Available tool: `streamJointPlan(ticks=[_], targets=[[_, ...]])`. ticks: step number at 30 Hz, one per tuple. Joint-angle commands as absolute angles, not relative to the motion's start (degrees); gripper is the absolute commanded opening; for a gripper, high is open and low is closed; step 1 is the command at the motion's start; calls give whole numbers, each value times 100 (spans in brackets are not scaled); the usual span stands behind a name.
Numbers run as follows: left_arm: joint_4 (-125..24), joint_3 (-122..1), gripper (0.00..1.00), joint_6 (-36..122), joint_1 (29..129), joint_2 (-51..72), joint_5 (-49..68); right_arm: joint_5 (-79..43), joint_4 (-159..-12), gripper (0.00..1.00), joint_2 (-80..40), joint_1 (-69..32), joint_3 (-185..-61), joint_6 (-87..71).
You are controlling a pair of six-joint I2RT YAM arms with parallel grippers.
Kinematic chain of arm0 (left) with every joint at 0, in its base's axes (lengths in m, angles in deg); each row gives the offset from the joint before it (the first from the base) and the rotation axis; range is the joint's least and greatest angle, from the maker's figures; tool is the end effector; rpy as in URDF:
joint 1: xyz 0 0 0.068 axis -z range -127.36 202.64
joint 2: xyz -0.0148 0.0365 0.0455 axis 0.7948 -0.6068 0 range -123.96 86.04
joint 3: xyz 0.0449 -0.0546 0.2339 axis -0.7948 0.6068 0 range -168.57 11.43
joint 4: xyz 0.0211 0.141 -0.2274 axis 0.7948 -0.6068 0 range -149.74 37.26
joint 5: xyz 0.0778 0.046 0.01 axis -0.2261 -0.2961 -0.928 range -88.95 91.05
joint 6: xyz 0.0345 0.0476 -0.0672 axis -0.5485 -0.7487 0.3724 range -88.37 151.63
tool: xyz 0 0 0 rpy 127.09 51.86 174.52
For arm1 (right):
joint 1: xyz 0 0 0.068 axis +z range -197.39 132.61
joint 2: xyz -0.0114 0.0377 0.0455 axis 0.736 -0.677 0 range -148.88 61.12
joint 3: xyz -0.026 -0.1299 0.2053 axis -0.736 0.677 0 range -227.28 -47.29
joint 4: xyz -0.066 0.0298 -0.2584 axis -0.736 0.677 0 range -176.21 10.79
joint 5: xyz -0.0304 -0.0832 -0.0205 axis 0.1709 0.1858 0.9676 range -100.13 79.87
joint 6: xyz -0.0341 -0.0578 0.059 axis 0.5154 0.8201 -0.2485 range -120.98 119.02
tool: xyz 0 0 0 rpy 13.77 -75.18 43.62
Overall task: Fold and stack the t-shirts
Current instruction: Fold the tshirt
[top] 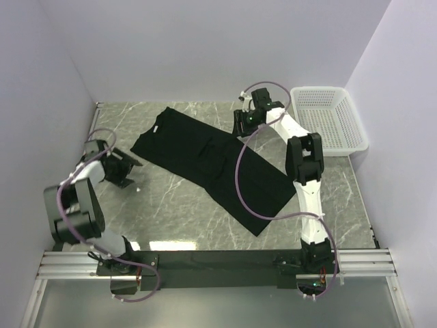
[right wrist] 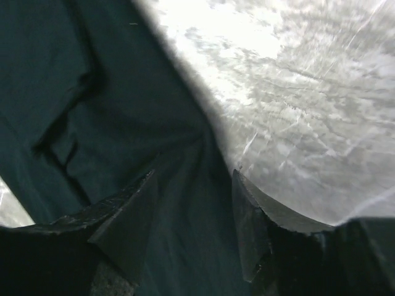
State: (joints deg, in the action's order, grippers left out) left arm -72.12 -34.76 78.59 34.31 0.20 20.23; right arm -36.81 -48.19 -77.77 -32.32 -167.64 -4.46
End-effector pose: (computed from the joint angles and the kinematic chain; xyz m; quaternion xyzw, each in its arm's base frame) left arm 0.3049 0.0734 0.1046 -0.4751 0.8242 -0.2206 0.2153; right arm 0.5073 0.1735 0.1231 -0.1601 0.9204 0.2633 0.2407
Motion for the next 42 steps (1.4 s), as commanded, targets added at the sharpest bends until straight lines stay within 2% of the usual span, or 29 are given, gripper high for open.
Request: streamJointPlan(ticks=[1,6,17,18,19,20,21,24,30,37,42], targets=[[-6882,-4173,76,8243,3874,-579,1469,-3825,-5158,59,-6801,-3315,-16586,200],[-6681,-4683,69,8858,4060,-1290,792,-4097,-5158,60,-6238,-3403,-16208,526],[-6645,-5791,45,9069,4218,-2724,659,-4423,-5220,60,-5472,-3587,-15557,544],[-6645,-5826,42,9061,4218,-2768,650,-4423,-5211,60,-5411,-3605,-15496,544],[-6663,-5905,32,9052,4209,-2795,642,-4414,-5202,60,-5384,-3623,-15478,535],[-6732,-5949,28,9000,4209,-2812,555,-4432,-5185,60,-5358,-3666,-15460,518],[-6794,-5993,17,8956,4209,-2813,501,-4449,-5141,60,-5323,-3693,-15425,526],[-7084,-6282,2,8657,4174,-2804,124,-4423,-5141,60,-5244,-3772,-15337,535],[-7892,-7416,1,7963,4007,-3110,-799,-4371,-5088,60,-5120,-3877,-15179,561],[-8445,-9189,1,7514,3752,-4094,-721,-4327,-5062,60,-5032,-3886,-14985,631],[-8789,-9957,1,7514,3594,-4658,-677,-4326,-4869,60,-5006,-3886,-14942,1096]])
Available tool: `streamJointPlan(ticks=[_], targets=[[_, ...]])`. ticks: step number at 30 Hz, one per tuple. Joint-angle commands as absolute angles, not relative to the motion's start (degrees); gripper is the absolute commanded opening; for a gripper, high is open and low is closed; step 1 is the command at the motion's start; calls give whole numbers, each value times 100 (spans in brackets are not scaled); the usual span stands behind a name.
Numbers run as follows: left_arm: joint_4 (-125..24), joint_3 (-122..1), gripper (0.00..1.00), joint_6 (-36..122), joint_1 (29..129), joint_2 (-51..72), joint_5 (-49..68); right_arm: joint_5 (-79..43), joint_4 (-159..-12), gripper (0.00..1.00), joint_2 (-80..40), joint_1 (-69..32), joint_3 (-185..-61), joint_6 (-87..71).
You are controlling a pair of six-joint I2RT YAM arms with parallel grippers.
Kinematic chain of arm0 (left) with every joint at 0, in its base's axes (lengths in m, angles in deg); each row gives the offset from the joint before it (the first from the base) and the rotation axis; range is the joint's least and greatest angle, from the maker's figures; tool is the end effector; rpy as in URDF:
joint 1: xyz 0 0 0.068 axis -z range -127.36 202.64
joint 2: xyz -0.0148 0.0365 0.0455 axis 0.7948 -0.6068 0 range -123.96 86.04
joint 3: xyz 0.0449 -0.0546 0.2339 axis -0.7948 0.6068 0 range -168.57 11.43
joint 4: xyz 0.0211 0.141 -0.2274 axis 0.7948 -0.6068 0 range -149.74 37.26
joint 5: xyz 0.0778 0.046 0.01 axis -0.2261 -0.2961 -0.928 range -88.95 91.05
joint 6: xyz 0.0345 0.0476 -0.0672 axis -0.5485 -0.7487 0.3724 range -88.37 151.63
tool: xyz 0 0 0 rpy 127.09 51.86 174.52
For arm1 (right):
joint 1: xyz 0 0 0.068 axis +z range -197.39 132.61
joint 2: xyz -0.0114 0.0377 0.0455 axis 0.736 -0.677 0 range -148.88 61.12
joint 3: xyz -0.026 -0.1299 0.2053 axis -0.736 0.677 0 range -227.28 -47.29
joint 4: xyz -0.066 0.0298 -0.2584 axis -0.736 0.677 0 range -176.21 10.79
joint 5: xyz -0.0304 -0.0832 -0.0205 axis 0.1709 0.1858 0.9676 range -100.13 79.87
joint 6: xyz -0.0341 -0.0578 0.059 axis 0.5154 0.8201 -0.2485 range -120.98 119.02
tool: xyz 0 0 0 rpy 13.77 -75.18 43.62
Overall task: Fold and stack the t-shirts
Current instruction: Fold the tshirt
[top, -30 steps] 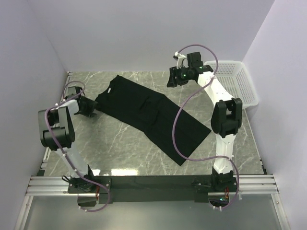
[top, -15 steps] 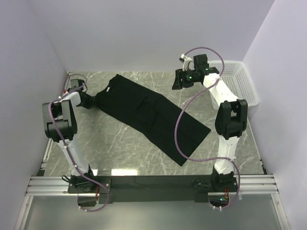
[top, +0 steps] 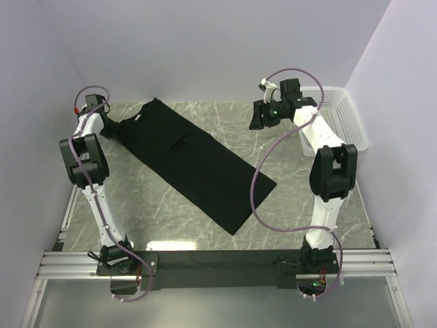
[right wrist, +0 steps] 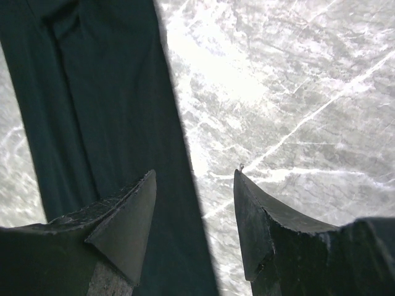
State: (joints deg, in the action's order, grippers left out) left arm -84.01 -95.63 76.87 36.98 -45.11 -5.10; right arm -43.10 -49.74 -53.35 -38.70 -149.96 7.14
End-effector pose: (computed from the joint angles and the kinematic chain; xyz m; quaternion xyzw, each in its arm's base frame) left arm 0.4949 0.1475 0.1158 -0.4968 0.8137 -0.0263 0.3005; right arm 0.4582 0.1138 0.2289 -0.2310 0.8716 0.2669 0.3402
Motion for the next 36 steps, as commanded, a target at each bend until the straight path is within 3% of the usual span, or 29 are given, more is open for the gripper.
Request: streamJointPlan(ticks=[1,6,7,10,12,18,19,24,30,36], targets=[[-8764,-9940,2,7540,3576,-4650,-668,-4353,-4816,60,-4997,-3886,-14933,1228],[-8535,-9781,17,7523,3357,-4491,-537,-4528,-4640,61,-4831,-3886,-14670,2265],[-8509,-9834,33,7444,3330,-4483,-467,-4546,-4579,61,-4804,-3895,-14625,2580],[-8272,-9712,59,7216,3321,-4246,-89,-4677,-4473,62,-4725,-3895,-14450,3161],[-7957,-9519,70,7180,3339,-3842,174,-4739,-4438,62,-4611,-3886,-14292,3767],[-7621,-8465,73,6908,3497,-2419,939,-5625,-4167,64,-4005,-4000,-13431,6164],[-7499,-7993,73,6794,3628,-2182,1201,-5827,-3983,64,-3917,-4096,-13290,7239],[-6946,-5483,73,6871,4243,-109,2072,-5892,-2395,66,-3846,-4229,-12911,9672],[-6066,-2668,72,8978,5772,2168,2180,-5565,-1547,66,-3776,-4308,-12648,10949],[-5879,-1564,71,11423,7608,3357,1076,-5654,-1511,66,-3416,-4300,-11972,11319]])
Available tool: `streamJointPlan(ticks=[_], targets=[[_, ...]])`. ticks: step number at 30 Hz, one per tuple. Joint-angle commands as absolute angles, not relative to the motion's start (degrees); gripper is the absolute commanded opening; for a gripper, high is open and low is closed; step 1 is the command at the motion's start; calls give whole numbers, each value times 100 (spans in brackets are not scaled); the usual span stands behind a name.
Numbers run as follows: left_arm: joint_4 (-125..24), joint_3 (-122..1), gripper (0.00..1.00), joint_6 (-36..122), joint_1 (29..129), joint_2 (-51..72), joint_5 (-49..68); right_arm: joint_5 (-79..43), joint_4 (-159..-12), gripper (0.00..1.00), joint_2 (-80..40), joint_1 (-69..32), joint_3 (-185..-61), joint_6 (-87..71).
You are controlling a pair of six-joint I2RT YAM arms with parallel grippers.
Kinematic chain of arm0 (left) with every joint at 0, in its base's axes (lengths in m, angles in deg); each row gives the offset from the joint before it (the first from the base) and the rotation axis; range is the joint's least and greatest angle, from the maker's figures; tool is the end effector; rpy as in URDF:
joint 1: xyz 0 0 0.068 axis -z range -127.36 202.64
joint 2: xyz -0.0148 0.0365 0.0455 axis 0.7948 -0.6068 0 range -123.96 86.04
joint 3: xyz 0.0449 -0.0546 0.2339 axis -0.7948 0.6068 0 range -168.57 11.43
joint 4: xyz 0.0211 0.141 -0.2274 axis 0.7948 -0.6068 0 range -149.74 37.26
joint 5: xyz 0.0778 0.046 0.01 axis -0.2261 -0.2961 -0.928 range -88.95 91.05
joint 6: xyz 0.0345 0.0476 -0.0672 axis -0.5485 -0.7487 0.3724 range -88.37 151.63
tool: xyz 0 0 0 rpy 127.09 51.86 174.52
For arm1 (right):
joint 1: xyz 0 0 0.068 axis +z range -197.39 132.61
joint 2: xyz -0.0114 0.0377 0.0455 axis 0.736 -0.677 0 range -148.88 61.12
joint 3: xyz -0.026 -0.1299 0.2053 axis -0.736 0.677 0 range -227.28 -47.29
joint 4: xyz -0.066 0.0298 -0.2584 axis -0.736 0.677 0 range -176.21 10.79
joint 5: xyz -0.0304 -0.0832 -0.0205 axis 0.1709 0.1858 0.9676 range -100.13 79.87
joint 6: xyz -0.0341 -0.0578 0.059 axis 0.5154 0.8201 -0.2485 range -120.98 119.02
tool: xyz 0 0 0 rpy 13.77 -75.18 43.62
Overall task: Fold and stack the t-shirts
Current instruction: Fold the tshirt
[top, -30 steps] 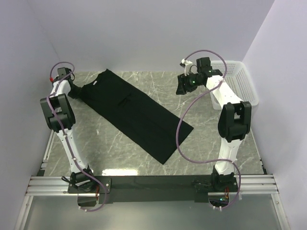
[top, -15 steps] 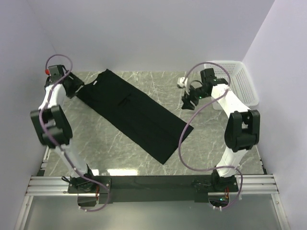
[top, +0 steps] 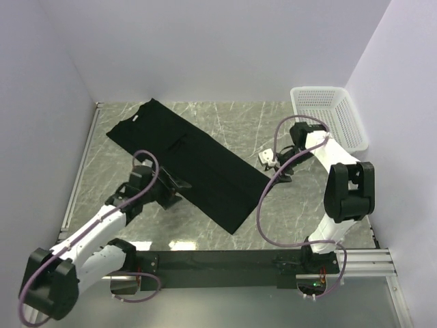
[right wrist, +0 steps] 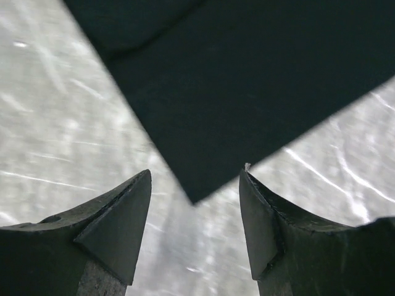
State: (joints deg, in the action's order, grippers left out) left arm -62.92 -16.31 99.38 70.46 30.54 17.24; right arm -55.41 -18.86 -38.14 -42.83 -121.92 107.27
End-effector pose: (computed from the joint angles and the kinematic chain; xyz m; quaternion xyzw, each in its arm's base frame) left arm 0.2381 -0.0999 0.1498 -0.3194 0.8326 -0.3880 0.2329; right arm 0.3022 0.0808 0.1643 -0.7650 0.5161 0.2504 0.2928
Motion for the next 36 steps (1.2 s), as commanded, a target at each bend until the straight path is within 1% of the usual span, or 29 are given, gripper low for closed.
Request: streamJointPlan(ticks=[1,3,4,6,7,9,10,13,14,17,22,26,30,33,36], targets=[[-5985,-1599,71,11669,8028,3323,959,-5636,-1502,65,-3354,-4308,-11901,11310],[-6222,-1756,71,11985,8426,3174,644,-5636,-1537,65,-3178,-4317,-11725,11249],[-6189,-1783,71,12127,8819,2990,546,-5653,-1572,65,-3030,-4308,-11638,11153],[-6013,-1792,71,12425,9226,2761,396,-5697,-1756,65,-2871,-4308,-11558,10960],[-5830,-1801,71,12723,9654,2647,169,-5715,-1792,65,-2801,-4308,-11514,10846],[-5836,-1949,72,13197,10078,2260,-16,-5715,-1845,65,-2607,-4308,-11382,10844],[-5941,-2029,72,13340,10489,2032,-244,-5715,-1871,65,-2511,-4308,-11295,10914],[-5925,-2231,71,13893,11254,1663,-623,-5645,-1924,65,-2422,-4300,-11163,10950],[-5881,-2249,70,14025,11388,1574,-789,-5627,-1950,65,-2352,-4308,-11110,10967],[-5959,-2372,66,14325,11592,1214,-678,-5618,-2257,65,-2141,-4308,-10811,10845],[-6179,-2521,63,15019,12048,792,-808,-5697,-2451,65,-1860,-4300,-10451,10941],[-5978,-2627,61,15450,12338,467,-940,-5768,-2443,65,-1763,-4308,-10397,10880],[-6030,-3040,60,15713,12550,-87,-1081,-5803,-2337,65,-1675,-4317,-10371,10958],[-6047,-3128,55,16037,12690,-386,-1178,-5838,-2180,65,-1692,-4326,-10450,11038],[-6171,-3111,54,16302,12761,-545,-1362,-5864,-2021,64,-1754,-4352,-10538,11134]])
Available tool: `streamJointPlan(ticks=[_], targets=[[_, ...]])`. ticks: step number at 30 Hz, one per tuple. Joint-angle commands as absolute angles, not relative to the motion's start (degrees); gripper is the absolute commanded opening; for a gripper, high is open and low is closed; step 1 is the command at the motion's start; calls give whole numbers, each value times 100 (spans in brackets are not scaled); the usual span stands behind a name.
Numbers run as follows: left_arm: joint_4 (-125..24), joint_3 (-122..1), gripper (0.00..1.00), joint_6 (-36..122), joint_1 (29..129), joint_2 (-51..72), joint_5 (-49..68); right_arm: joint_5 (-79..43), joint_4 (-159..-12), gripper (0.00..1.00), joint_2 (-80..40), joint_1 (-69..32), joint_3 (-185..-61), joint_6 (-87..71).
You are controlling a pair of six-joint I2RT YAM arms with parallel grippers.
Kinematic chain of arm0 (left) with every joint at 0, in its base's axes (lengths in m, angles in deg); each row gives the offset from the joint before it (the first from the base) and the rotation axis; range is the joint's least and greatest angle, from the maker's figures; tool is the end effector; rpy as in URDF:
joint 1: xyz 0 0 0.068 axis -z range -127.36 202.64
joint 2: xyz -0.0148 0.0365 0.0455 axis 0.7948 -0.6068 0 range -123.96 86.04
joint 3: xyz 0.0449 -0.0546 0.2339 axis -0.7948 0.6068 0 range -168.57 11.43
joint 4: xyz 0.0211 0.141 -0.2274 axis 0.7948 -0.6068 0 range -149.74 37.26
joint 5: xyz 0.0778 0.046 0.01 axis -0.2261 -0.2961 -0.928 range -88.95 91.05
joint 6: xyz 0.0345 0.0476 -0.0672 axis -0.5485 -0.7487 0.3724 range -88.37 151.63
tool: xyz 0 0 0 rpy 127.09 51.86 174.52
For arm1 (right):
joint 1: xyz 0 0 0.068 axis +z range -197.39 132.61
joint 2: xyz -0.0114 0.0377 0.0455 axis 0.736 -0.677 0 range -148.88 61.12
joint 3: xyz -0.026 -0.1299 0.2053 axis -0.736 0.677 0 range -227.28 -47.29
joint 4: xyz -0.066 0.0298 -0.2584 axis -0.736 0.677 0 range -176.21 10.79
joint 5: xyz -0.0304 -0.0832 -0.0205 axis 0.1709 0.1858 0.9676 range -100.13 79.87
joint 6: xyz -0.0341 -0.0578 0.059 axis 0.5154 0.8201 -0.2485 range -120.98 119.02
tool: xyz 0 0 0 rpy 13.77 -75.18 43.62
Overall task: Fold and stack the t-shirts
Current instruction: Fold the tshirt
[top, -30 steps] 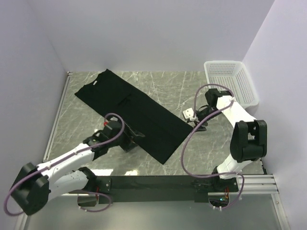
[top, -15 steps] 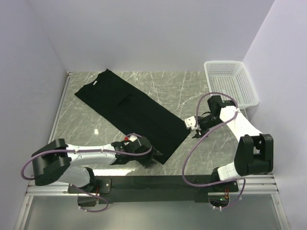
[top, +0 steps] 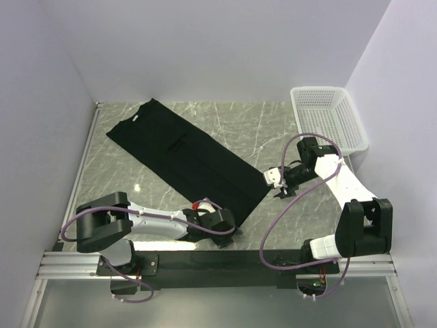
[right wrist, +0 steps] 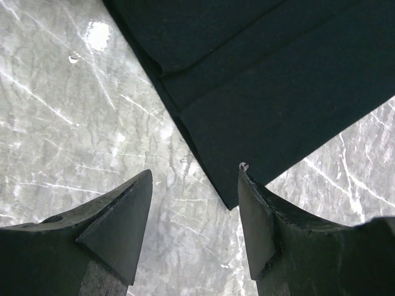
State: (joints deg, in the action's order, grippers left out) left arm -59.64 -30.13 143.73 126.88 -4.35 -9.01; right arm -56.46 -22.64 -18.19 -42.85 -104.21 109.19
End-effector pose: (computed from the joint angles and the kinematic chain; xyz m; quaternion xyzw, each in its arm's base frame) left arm 0.0999 -0.3031 0.0716 -0.3332 0.8921 -0.2977 0.0674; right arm 0.2365 0.0765 0.1746 -0.7811 0.4839 0.2119 0.3328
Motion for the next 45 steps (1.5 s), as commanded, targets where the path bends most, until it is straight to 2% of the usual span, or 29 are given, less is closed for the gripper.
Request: streamJointPlan(ticks=[1,9,15,25,28,34,36,45], targets=[[-6145,-3093,54,16346,12761,-562,-1467,-5865,-2012,64,-1754,-4361,-10538,11143],[-7301,-3391,55,16601,12796,-518,-1951,-5961,-2038,64,-1763,-4519,-10424,11152],[-7821,-3541,55,17032,12805,-764,-1829,-6023,-2056,64,-1745,-4537,-10415,11108],[-8043,-3612,50,17577,12796,-932,-2021,-5768,-2056,64,-1719,-4598,-10301,11257],[-8069,-3603,51,17595,12796,-827,-2170,-5733,-2030,64,-1780,-4607,-10345,11275],[-8324,-3822,61,17410,12796,-668,-2487,-5777,-2021,63,-1877,-4616,-10406,11249],[-8315,-3796,61,17472,12735,-685,-2356,-5812,-2021,63,-1912,-4616,-10424,11231],[-8262,-3954,53,17445,12506,-1212,-1802,-5829,-1994,63,-1859,-4642,-10389,11231]])
